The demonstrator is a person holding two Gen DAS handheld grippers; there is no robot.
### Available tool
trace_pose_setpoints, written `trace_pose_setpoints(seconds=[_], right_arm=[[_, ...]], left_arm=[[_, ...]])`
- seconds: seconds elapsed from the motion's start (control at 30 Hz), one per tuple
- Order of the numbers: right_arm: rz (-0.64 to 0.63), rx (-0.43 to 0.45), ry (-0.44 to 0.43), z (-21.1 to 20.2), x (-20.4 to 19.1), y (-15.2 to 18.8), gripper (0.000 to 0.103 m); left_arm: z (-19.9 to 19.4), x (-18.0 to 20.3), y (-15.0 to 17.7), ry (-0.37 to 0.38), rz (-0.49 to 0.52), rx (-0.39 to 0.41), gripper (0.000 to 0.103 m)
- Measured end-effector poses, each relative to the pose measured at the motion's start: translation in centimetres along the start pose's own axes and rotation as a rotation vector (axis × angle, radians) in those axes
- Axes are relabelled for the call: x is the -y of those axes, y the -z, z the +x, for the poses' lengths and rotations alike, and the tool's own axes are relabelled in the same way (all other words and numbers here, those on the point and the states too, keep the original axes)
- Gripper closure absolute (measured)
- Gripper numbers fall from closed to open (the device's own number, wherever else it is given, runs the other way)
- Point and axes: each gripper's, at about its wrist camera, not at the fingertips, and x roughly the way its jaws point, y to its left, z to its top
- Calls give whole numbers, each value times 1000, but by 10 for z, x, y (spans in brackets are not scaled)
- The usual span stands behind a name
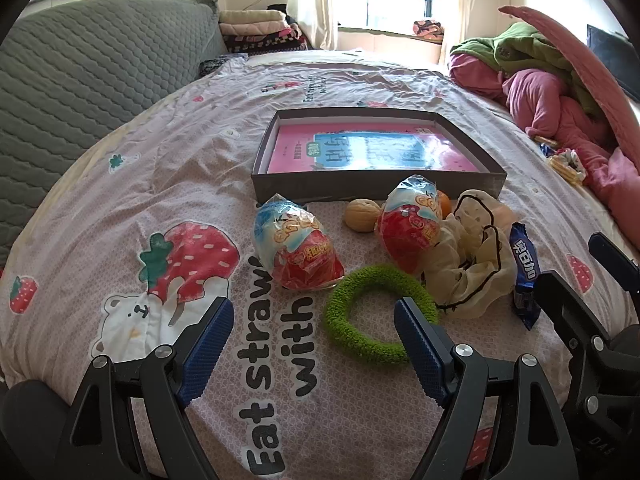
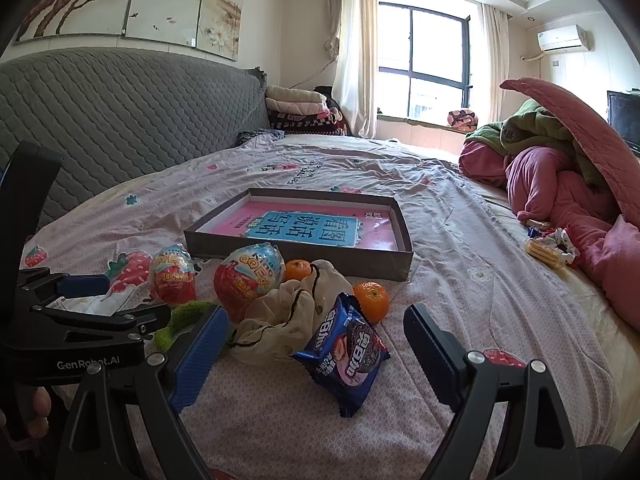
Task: Organize objects
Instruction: 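Move the left tool to the green fuzzy ring while the right tool approaches the blue snack packet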
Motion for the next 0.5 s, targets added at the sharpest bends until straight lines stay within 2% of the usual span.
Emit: trace_pose_setpoints(seconds=[0.5], right_arm=[[3,31,-2,-7,2,-3,14]], left_arm=[[-4,-1,-1,13,-3,8,20]])
